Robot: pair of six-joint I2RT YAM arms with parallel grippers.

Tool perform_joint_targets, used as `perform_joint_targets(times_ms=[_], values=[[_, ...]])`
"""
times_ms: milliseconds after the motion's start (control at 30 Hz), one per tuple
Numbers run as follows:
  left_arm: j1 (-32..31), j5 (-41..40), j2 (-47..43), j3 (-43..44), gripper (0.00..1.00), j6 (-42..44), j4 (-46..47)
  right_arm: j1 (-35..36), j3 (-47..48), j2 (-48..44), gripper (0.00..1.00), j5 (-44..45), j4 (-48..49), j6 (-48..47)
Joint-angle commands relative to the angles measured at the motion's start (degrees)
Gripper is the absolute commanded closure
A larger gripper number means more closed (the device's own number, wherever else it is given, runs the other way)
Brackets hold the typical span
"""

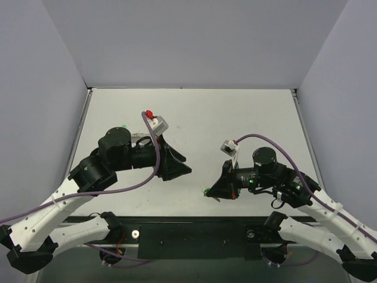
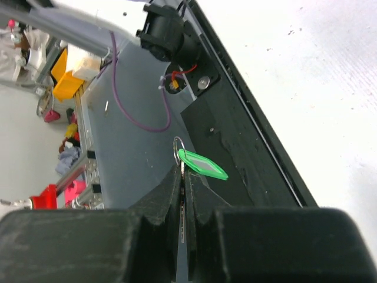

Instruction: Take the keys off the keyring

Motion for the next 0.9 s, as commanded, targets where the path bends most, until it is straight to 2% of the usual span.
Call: perform_joint_targets(times_ms=[0, 133, 167, 200, 333, 400, 600, 867], values=[[7.2, 7.1, -1.9, -2.5, 0.32, -7.2, 6.0, -3.5, -3.9, 3.2, 1.0, -2.5, 14.3, 6.4], [11.2, 6.4, -2.0, -5.2, 0.33, -6.6, 2.2, -4.3, -6.3, 8.0, 1.0, -5.3, 20.1, 8.6], [12.1, 7.4, -2.1, -5.9, 0.4, -6.7, 2.6, -4.3, -6.9, 8.4, 1.0, -6.9, 24.4, 9.4], [12.5, 7.7, -2.5, -7.3, 0.42, -7.1, 3.0, -4.3, -8.8, 9.0, 1.0, -8.1, 26.6, 11.2], [13.8, 9.7, -4.4, -11.5, 0.43, -9.7, 5.0, -4.3, -14.0, 10.3, 1.0, -14.5, 46.6, 18.5], [14.6, 11.2, -5.5, -13.7, 0.43, -11.3, 6.4, -4.4, -14.3, 11.5, 1.0, -16.6, 50.2, 20.1], [15.7, 13.7, -8.9, -19.1, 0.43, -15.8, 12.3, -4.3, -13.8, 15.0, 1.0, -20.1, 57.8, 23.1], [17.0, 15.0, -8.7, -21.6, 0.43, -17.9, 16.4, -4.3, -11.0, 20.8, 1.0, -22.8, 59.1, 23.6]])
